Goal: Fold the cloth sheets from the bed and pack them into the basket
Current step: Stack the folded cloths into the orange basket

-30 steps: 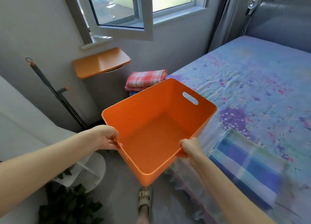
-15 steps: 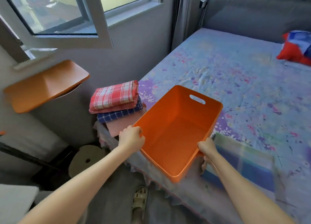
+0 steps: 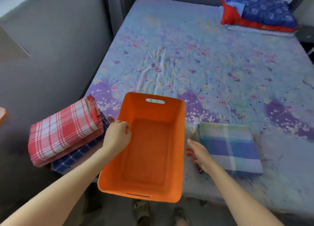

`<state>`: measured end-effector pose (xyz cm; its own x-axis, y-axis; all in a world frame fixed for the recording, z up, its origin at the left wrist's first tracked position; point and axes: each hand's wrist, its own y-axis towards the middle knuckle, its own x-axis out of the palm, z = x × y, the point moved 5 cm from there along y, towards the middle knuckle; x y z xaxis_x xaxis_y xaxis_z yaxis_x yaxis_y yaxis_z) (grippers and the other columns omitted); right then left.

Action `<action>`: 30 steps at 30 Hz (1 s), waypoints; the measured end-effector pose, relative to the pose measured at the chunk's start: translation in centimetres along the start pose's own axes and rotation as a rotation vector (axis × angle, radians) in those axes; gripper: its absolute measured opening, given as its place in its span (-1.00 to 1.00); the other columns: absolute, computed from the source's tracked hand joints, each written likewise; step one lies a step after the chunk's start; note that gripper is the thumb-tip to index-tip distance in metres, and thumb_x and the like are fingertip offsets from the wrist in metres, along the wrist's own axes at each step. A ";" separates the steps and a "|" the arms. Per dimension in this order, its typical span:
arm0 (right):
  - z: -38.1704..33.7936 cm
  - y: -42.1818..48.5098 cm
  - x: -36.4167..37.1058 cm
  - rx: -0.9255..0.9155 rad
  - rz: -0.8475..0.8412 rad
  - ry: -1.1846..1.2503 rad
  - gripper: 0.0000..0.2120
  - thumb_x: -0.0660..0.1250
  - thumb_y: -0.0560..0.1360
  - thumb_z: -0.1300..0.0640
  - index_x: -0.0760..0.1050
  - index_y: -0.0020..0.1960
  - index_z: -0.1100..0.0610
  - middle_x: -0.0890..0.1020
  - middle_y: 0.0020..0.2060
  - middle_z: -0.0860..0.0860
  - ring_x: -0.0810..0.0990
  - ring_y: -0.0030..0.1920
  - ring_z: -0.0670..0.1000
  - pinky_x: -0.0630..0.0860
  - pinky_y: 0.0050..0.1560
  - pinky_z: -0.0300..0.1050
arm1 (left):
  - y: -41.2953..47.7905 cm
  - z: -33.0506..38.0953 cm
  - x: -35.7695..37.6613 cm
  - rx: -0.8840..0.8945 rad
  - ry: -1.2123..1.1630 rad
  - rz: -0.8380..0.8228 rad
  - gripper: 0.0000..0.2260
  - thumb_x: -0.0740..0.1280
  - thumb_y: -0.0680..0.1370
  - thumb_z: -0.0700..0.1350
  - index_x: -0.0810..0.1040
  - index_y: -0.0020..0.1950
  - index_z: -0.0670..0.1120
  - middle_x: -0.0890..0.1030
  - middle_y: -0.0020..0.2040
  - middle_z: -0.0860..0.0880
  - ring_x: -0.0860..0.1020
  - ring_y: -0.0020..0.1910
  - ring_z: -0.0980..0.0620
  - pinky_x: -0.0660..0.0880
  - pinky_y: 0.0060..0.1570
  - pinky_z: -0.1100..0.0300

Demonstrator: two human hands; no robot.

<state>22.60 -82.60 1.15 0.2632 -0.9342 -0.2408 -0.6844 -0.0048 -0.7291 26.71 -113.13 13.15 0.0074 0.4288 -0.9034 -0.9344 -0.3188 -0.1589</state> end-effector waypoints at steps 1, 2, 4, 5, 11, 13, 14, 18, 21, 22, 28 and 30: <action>1.0 0.2 -2.0 0.033 0.084 0.084 -0.76 0.21 0.58 -0.10 0.40 0.14 0.02 0.58 -0.05 0.04 0.58 -0.06 0.05 0.47 -0.09 -0.05 | 1.0 1.3 0.7 0.038 -0.006 -0.009 -0.79 0.20 0.55 -0.22 0.60 0.09 -0.14 0.56 0.09 -0.09 0.51 0.04 -0.10 0.41 -0.06 0.13; 2.3 0.2 -3.9 0.075 0.169 0.151 -0.79 0.20 0.59 -0.04 0.41 0.12 0.07 0.57 -0.09 0.07 0.56 -0.13 0.05 0.46 -0.11 -0.05 | 1.8 2.6 1.2 0.065 -0.007 -0.013 -0.79 0.20 0.56 -0.21 0.59 0.10 -0.14 0.56 0.09 -0.09 0.51 0.04 -0.09 0.41 -0.06 0.15; 5.8 0.1 -7.4 0.198 0.320 0.250 -0.83 0.19 0.61 0.07 0.41 0.10 0.16 0.54 -0.10 0.15 0.52 -0.17 0.09 0.44 -0.13 -0.04 | 3.4 5.6 2.6 0.122 -0.027 -0.026 -0.80 0.22 0.56 -0.20 0.59 0.10 -0.13 0.57 0.07 -0.07 0.52 0.02 -0.07 0.37 -0.11 0.22; 8.1 0.2 -9.5 0.265 0.392 0.324 -0.85 0.19 0.60 0.11 0.40 0.09 0.18 0.51 -0.10 0.19 0.50 -0.17 0.12 0.45 -0.11 0.00 | 4.5 8.1 4.1 0.178 -0.034 -0.049 -0.81 0.22 0.56 -0.20 0.60 0.08 -0.13 0.58 0.04 -0.08 0.52 0.01 -0.06 0.36 -0.12 0.22; 15.6 1.8 -16.9 0.385 0.581 0.542 -0.77 0.30 0.55 0.02 0.41 -0.02 0.19 0.43 -0.25 0.10 0.45 -0.25 0.09 0.52 -0.25 -0.07 | 7.3 20.6 12.7 0.392 -0.040 -0.255 -0.78 0.24 0.56 -0.14 0.59 0.11 -0.18 0.59 0.05 -0.14 0.53 0.04 -0.16 0.39 -0.05 0.10; 17.7 3.9 -19.4 0.402 0.613 0.587 -0.75 0.34 0.51 -0.02 0.40 -0.15 0.14 0.37 -0.35 0.03 0.40 -0.36 0.00 0.45 -0.46 -0.25 | 7.9 24.8 16.5 0.420 -0.004 -0.348 -0.74 0.23 0.58 -0.09 0.55 0.20 -0.17 0.57 0.15 -0.14 0.51 0.11 -0.14 0.40 0.03 0.12; 18.4 4.8 -20.4 0.410 0.629 0.598 -0.73 0.37 0.49 -0.03 0.38 -0.19 0.13 0.31 -0.40 -0.02 0.34 -0.45 -0.06 0.31 -0.59 -0.34 | 8.2 26.3 18.5 0.433 0.032 -0.395 -0.72 0.23 0.58 -0.07 0.53 0.22 -0.17 0.55 0.17 -0.14 0.50 0.14 -0.13 0.40 0.07 0.12; 18.8 6.9 -23.4 0.449 0.690 0.755 -0.60 0.40 0.48 0.09 0.20 -0.26 0.22 0.35 -0.41 0.00 0.39 -0.53 -0.10 0.32 -0.59 -0.30 | 10.1 31.6 26.8 0.461 0.191 -0.542 -0.59 0.22 0.59 0.06 0.42 0.35 -0.15 0.48 0.27 -0.13 0.44 0.22 -0.13 0.39 0.18 0.07; 19.3 8.8 -23.4 0.444 0.694 0.911 -0.66 0.51 0.38 0.06 0.42 -0.07 0.20 0.56 -0.20 0.10 0.54 -0.22 0.07 0.57 -0.22 -0.07 | 12.3 33.9 31.6 0.434 0.297 -0.587 -0.55 0.22 0.57 0.12 0.40 0.33 -0.16 0.48 0.27 -0.14 0.45 0.22 -0.14 0.37 0.22 0.05; 20.0 10.2 -23.2 0.423 0.681 0.956 -0.52 0.54 0.33 0.00 0.45 0.10 0.20 0.60 -0.06 0.12 0.58 -0.09 0.12 0.59 -0.06 0.06 | 13.6 34.2 33.7 0.420 0.340 -0.607 -0.51 0.22 0.56 0.15 0.39 0.33 -0.16 0.47 0.29 -0.14 0.43 0.25 -0.15 0.36 0.24 0.04; 21.7 12.3 -19.8 0.385 0.747 1.052 -0.07 0.56 0.29 -0.02 0.12 0.47 0.15 0.49 0.26 0.06 0.53 0.18 0.13 0.50 0.18 0.23 | 17.8 30.5 39.3 0.149 0.284 -0.770 -0.12 0.26 0.27 0.50 0.34 0.42 -0.02 0.46 0.34 -0.06 0.45 0.26 -0.12 0.40 0.23 0.06; 21.3 12.3 -18.3 0.375 0.719 1.091 -0.03 0.56 0.31 0.09 0.02 0.51 0.05 0.45 0.25 0.00 0.51 0.19 0.09 0.49 0.20 0.17 | 17.6 30.1 40.0 0.102 0.247 -0.813 -0.08 0.26 0.25 0.51 0.31 0.44 -0.03 0.41 0.39 -0.05 0.41 0.31 -0.12 0.35 0.30 0.03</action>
<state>23.87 -57.94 -17.05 -0.8577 -0.4945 -0.1410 -0.1704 0.5320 -0.8294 -0.10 -76.18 -13.76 0.7555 0.2906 -0.5872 -0.6326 0.0906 -0.7691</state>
